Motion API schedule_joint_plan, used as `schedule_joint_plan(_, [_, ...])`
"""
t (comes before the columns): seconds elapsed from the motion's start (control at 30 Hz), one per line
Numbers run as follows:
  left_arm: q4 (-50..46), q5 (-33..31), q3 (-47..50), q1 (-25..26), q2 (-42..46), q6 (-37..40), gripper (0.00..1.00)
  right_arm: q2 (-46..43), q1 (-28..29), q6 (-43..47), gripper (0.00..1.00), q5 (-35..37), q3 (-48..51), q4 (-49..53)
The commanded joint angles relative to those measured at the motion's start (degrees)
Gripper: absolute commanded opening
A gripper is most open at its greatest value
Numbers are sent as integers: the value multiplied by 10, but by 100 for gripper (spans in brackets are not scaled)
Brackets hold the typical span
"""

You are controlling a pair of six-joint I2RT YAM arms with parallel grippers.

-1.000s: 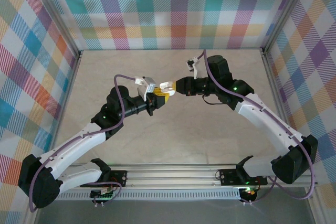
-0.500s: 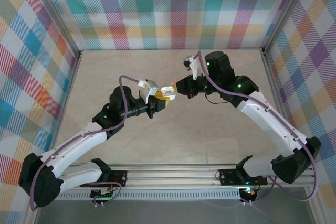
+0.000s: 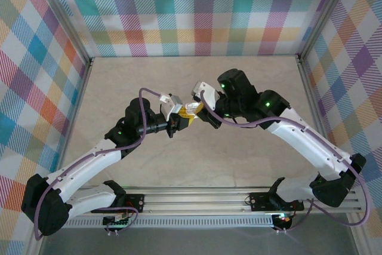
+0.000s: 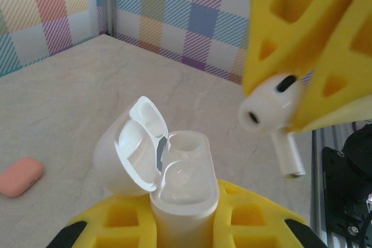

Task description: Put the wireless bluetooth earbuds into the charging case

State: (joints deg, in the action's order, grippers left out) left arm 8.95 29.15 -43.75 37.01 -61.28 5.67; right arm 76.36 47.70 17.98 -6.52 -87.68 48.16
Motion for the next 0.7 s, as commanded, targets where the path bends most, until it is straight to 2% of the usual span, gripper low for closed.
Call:
schedule_joint_plan(0.0, [16,22,-12,8,2,13,0,12,3,63,7,64,-24,29])
schedule_joint_plan(0.67, [16,35,-10,8,-3,21,0,34,17,104,7,122,-39,38])
